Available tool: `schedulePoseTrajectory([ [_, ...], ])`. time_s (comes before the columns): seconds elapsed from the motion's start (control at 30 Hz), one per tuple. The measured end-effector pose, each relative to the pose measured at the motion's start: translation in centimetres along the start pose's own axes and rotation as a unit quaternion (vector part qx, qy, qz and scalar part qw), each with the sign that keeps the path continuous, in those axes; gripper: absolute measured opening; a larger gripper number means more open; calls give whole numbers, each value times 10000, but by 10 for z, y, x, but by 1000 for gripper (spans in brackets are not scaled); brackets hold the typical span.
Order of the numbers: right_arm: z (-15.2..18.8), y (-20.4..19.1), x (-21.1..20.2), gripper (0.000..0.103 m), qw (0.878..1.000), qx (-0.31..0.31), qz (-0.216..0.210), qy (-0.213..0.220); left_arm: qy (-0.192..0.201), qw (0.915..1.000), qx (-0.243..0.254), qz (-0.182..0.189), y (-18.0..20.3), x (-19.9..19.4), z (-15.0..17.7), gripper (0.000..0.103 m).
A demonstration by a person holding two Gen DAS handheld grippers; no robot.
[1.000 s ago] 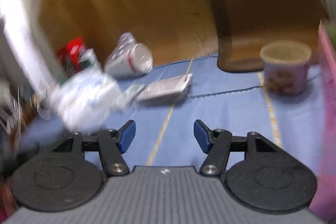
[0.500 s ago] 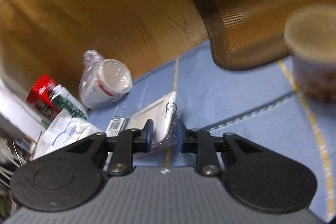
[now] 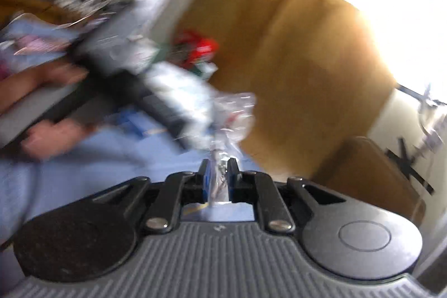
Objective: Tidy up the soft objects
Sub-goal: 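Grasp the smiley-face keychain packet with the left gripper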
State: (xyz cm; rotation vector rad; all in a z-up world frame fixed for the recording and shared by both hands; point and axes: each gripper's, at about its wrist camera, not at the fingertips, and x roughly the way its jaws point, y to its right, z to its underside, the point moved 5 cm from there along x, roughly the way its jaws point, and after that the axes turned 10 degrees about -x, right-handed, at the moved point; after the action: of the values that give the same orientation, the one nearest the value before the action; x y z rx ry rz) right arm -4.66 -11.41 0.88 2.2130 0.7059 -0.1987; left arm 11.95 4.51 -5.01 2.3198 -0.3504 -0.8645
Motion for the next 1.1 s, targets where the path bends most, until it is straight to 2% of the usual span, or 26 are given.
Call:
schedulePoseTrajectory([
  [0.07, 10, -11, -5, 60, 9996, 173, -216, -47, -71, 10000, 8, 69, 1, -5, 4, 84],
  [0.1, 16, -13, -8, 65, 9992, 310, -262, -70, -118, 9999, 31, 95, 1, -7, 6, 84],
  [0.2, 32, -9, -5, 67, 9933, 1011, -519, -183, -265, 9994, 188, 153, 7, -15, 15, 84],
  [0.3, 51, 4, -1, 68, 9785, 1897, -737, -331, -536, 9978, 290, 263, 17, -19, 27, 84],
  [0.43, 67, 16, 13, 74, 9637, 2494, -690, -658, -801, 9950, 518, 294, 36, -18, 45, 84],
  [0.53, 67, 20, 31, 81, 9505, 2884, -856, -779, -939, 9926, 708, 305, 51, -13, 59, 98],
  [0.6, 66, 18, 44, 86, 9444, 2996, -992, -920, -887, 9909, 990, 202, 61, -9, 69, 101],
  [0.63, 63, 15, 47, 84, 9460, 2960, -970, -891, -861, 9897, 1125, 179, 66, -7, 74, 101],
  [0.7, 56, 11, 50, 62, 9496, 2850, -1041, -794, -897, 9872, 1297, 256, 75, -5, 82, 98],
  [0.73, 55, 9, 46, 58, 9501, 2842, -1030, -777, -833, 9870, 1366, 125, 78, -5, 85, 97],
  [0.83, 51, 2, 41, 57, 9583, 2638, -799, -757, -833, 9881, 1288, 128, 79, -6, 85, 91],
  [0.9, 53, 6, 36, 56, 9575, 2717, -673, -688, -869, 9889, 1195, 163, 79, -8, 84, 83],
  [1.1, 52, 7, 24, 54, 9665, 2508, -200, -507, -859, 9895, 1110, 354, 93, -12, 82, 83],
])
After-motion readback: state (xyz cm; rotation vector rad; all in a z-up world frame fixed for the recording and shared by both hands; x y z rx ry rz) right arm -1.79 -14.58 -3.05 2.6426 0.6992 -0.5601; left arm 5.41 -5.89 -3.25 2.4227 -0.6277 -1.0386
